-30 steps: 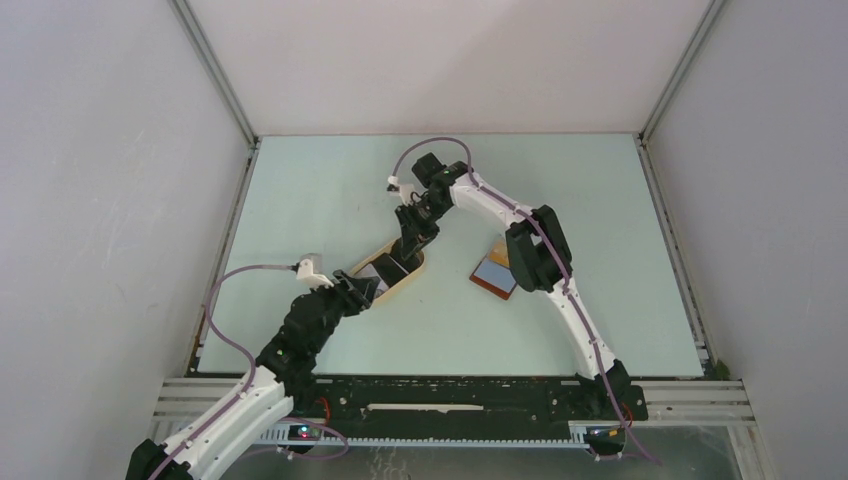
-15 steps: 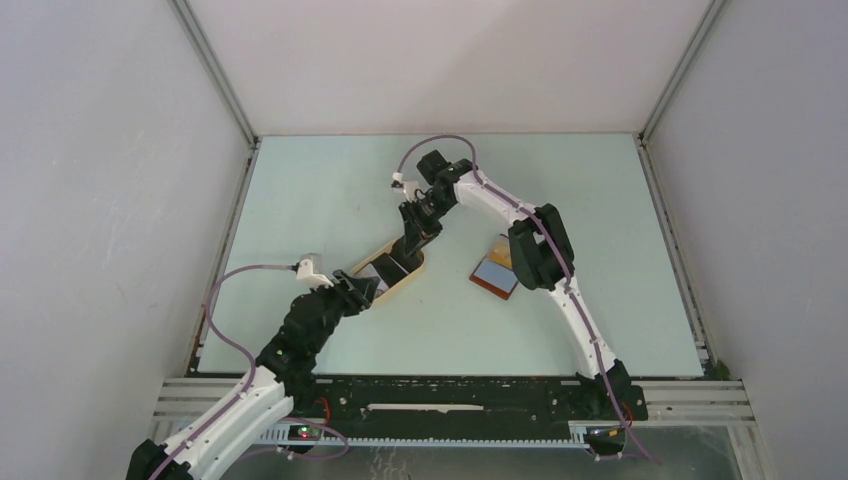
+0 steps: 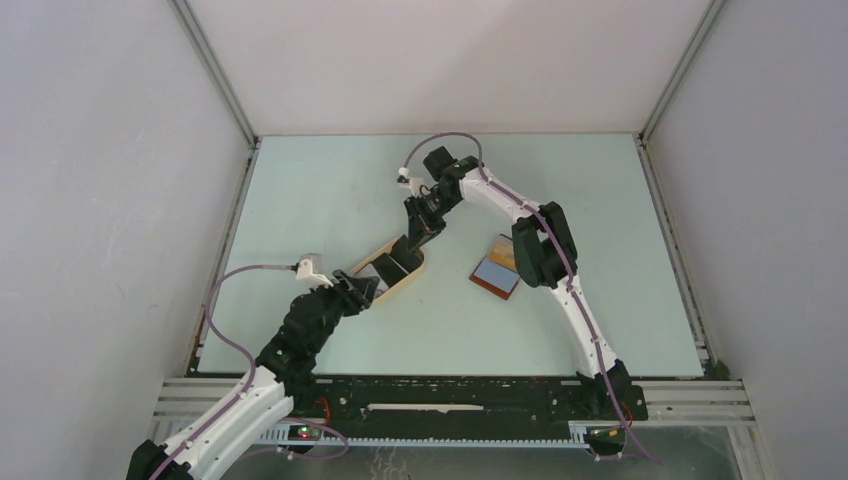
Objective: Put the credit cards into the card holder
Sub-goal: Pick up the credit card from the storage box.
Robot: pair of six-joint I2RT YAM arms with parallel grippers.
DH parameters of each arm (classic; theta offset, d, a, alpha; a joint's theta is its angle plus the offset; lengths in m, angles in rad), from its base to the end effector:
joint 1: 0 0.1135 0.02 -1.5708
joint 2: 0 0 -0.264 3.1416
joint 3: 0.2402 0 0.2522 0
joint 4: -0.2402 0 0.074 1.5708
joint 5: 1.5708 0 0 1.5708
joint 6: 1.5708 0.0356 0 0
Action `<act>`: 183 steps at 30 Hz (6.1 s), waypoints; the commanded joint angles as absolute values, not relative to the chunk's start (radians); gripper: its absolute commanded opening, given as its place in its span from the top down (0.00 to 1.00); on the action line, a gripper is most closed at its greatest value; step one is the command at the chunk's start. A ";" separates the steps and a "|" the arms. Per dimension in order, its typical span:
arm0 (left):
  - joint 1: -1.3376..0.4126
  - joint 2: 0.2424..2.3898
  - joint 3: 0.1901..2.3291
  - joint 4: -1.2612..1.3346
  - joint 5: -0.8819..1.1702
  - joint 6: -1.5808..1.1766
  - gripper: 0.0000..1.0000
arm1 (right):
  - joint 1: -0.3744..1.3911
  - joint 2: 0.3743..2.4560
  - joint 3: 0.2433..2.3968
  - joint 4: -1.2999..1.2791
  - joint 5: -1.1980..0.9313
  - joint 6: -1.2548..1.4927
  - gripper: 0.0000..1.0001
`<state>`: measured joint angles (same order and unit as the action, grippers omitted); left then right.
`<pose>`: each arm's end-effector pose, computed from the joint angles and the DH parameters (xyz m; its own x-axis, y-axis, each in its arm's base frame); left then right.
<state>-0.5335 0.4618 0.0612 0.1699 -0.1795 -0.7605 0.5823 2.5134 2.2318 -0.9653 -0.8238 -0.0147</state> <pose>0.1227 -0.0651 0.1659 -0.3844 -0.5606 -0.7334 0.1184 0.7580 -0.6414 0.4173 0.3060 0.1651 -0.7833 -0.5277 -0.3285 -0.5803 0.4313 0.6908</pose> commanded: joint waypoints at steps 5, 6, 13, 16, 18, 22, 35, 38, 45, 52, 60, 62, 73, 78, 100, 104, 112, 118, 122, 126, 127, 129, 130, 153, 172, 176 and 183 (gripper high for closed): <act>-0.524 0.457 0.038 0.181 -0.175 -0.765 0.43 | 0.568 2.439 2.226 -0.939 -0.872 0.024 0.83; -0.523 0.457 0.038 0.180 -0.175 -0.765 0.43 | 0.568 2.440 2.224 -0.938 -0.874 0.024 0.84; -0.523 0.457 0.040 0.179 -0.174 -0.764 0.43 | 0.562 2.440 2.223 -0.934 -0.877 0.023 0.94; -0.523 0.457 0.041 0.178 -0.173 -0.764 0.43 | 0.557 2.428 2.223 -0.931 -0.856 0.011 0.97; -0.522 0.457 0.041 0.178 -0.170 -0.764 0.43 | 0.554 2.416 2.223 -0.928 -0.848 0.006 0.98; -0.522 0.457 0.041 0.182 -0.168 -0.764 0.43 | 0.548 2.389 2.223 -0.926 -0.832 0.002 1.00; -0.522 0.462 0.038 0.202 -0.134 -0.772 0.43 | 0.593 2.391 2.222 -0.931 -0.746 -0.043 1.00; -0.522 0.463 0.037 0.208 -0.129 -0.773 0.43 | 0.607 2.414 2.224 -0.934 -0.730 -0.050 1.00; -0.521 0.487 0.037 0.228 -0.120 -0.773 0.43 | 0.632 2.421 2.232 -0.933 -0.647 -0.087 1.00; -0.522 0.493 0.034 0.235 -0.117 -0.773 0.43 | 0.643 2.419 2.229 -0.929 -0.570 -0.114 0.99; -0.522 0.492 0.033 0.235 -0.114 -0.774 0.43 | 0.640 2.408 2.222 -0.927 -0.564 -0.134 0.98; -0.522 0.492 0.032 0.234 -0.114 -0.775 0.43 | 0.637 2.393 2.211 -0.925 -0.560 -0.140 0.98; -0.522 0.492 0.032 0.234 -0.112 -0.774 0.43 | 0.636 2.353 2.162 -0.900 -0.619 -0.159 0.97; -0.522 0.494 0.034 0.234 -0.112 -0.774 0.43 | 0.623 2.350 2.155 -0.895 -0.665 -0.151 0.99; -0.184 1.201 0.386 0.750 0.523 -0.578 0.27 | 0.591 2.359 2.106 -0.862 -0.872 -0.282 1.00; -0.127 1.416 0.479 0.886 0.731 -0.588 0.30 | 0.588 2.363 2.111 -0.859 -0.900 -0.309 1.00; -0.075 1.581 0.566 0.927 0.884 -0.542 0.32 | 0.580 2.392 2.150 -0.874 -0.945 -0.331 1.00; -0.065 1.629 0.583 0.929 0.883 -0.554 0.38 | 0.576 2.411 2.172 -0.883 -0.956 -0.335 1.00; -0.059 1.591 0.542 0.928 0.828 -0.559 0.37 | 0.566 2.403 2.172 -0.884 -0.982 -0.322 1.00; -0.027 1.538 0.460 1.010 0.799 -0.655 0.32 | 0.551 2.380 2.161 -0.862 -1.038 -0.282 1.00; -0.010 1.532 0.434 1.068 0.797 -0.708 0.31 | 0.548 2.374 2.156 -0.849 -1.046 -0.265 1.00; 0.011 1.536 0.389 1.185 0.791 -0.817 0.26 | 0.546 2.365 2.147 -0.823 -1.055 -0.226 1.00; 0.028 1.542 0.364 1.246 0.788 -0.869 0.26 | 0.545 2.363 2.147 -0.815 -1.058 -0.207 1.00; -0.057 1.607 0.226 1.406 0.696 -1.033 0.34 | 0.523 2.313 1.991 -0.470 -1.286 0.243 1.00; -0.089 1.723 0.331 1.486 0.784 -1.087 0.73 | 0.526 2.324 1.956 -0.388 -1.343 0.337 1.00; -0.090 1.761 0.345 1.514 0.807 -1.095 0.93 | 0.526 2.324 1.954 -0.388 -1.348 0.339 1.00; -0.090 1.754 0.338 1.514 0.821 -1.073 1.00 | 0.523 2.329 1.960 -0.378 -1.359 0.345 0.96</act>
